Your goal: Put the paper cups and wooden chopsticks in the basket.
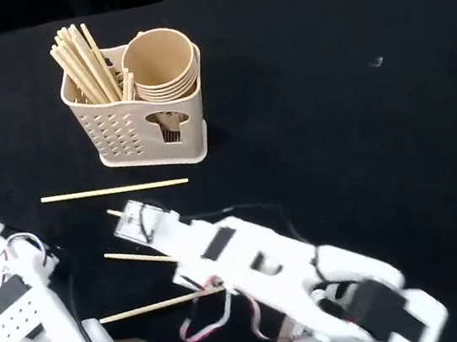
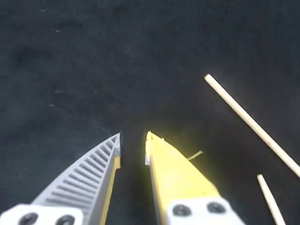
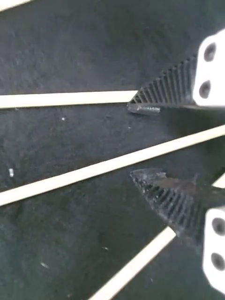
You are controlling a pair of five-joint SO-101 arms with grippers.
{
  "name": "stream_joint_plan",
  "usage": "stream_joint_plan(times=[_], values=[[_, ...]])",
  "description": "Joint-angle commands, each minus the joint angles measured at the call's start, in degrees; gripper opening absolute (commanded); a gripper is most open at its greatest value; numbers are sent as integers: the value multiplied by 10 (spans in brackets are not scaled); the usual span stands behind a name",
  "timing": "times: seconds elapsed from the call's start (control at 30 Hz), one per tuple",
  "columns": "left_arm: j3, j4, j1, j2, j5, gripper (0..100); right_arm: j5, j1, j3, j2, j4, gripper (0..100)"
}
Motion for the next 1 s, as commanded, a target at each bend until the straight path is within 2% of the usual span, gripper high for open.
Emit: stream_joint_plan(times=[0.0,0.17,0.2,0.3,0.33,0.47,0.73,0.83,0.97], values=[[12,-35,15,-10,0,95,6,2,-84,60,34,206],[32,-52,15,-10,0,95,6,2,-116,94,68,193],[32,-51,15,-11,0,94,6,2,-114,94,69,165],[32,-51,15,-11,1,94,3,2,-114,94,70,2],[32,-51,13,-11,1,93,2,2,-112,94,71,28],[32,-51,12,-11,1,92,2,4,-99,68,72,11],[32,-51,15,-11,1,92,12,4,-26,-78,70,11],[32,-51,15,-11,1,92,69,10,-25,-107,69,11],[32,-51,15,-11,1,92,142,51,-44,-87,48,12]])
